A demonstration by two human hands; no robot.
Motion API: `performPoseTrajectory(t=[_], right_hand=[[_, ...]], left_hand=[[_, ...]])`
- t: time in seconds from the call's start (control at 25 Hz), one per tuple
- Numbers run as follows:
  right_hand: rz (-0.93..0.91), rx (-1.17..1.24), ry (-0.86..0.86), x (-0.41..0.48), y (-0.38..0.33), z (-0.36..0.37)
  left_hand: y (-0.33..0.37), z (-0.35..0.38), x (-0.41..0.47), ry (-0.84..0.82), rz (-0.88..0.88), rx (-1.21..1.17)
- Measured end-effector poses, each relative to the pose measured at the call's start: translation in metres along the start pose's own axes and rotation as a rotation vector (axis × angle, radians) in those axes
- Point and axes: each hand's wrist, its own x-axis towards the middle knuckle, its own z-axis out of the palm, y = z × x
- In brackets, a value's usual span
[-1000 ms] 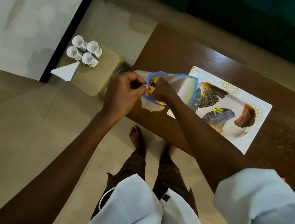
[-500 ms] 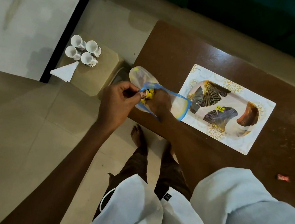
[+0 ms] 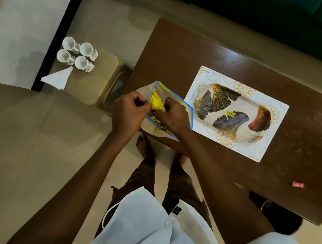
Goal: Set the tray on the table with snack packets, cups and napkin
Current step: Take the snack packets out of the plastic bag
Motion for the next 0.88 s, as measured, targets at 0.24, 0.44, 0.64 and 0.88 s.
performPoseTrajectory(t=[0.24,0.44,0.64,0.88], right_hand=[[0.104,0.651,-0.051,-0.054,0.029,-0.066],[0.138,1.352,-0.059,-0.08,0.077,-0.115],[0.27,1.523,0.224,-0.048,0.134,-0.117],[0.644,1.614,0.408,0.022,0.165,-0.059]], left_hand=[[-0.008,-0.005,0.004,0.026,-0.045,0.021],[-0.017,-0.015,0.008,0.029,-0.081,0.016],[-0.013,-0.006,0.006,0.01,-0.055,-0.004],[-0.005,0.007,0.001,-0.02,-0.096,-0.083]])
